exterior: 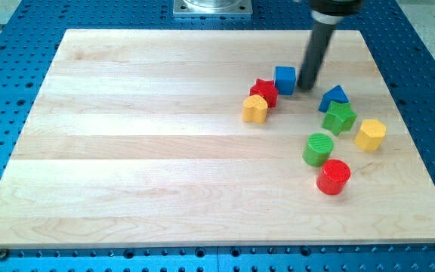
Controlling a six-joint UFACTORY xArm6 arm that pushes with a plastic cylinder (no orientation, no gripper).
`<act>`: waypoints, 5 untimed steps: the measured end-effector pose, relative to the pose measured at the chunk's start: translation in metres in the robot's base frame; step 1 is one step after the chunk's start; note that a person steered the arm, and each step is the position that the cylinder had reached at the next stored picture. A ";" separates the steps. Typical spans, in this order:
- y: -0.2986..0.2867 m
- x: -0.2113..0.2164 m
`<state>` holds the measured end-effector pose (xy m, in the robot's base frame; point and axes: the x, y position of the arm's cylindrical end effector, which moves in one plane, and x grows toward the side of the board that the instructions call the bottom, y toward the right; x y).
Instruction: Push the red star to the left side of the board
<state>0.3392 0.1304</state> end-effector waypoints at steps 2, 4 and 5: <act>0.008 -0.010; -0.037 0.023; -0.088 0.006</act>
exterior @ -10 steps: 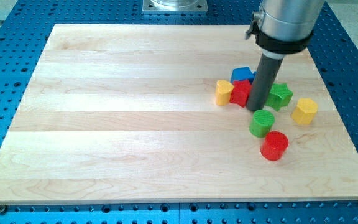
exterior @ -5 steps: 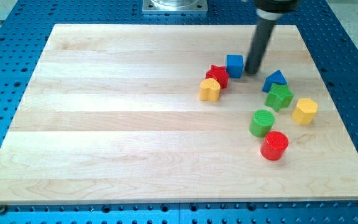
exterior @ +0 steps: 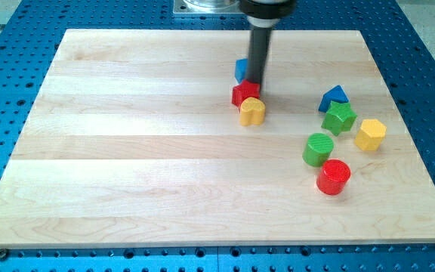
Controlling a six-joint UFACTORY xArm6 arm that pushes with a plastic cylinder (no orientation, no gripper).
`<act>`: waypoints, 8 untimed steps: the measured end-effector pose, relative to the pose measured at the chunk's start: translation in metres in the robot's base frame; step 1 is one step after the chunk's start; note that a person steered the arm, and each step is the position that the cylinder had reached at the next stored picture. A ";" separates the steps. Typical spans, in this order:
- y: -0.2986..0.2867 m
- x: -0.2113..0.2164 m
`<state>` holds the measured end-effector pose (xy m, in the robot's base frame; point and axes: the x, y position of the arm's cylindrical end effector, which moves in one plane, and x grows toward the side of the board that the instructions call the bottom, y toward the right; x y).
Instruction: Push the red star to the left side of the board
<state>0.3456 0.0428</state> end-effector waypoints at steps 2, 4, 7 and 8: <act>-0.010 -0.003; -0.068 -0.020; 0.042 0.058; -0.068 0.055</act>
<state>0.4002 -0.0257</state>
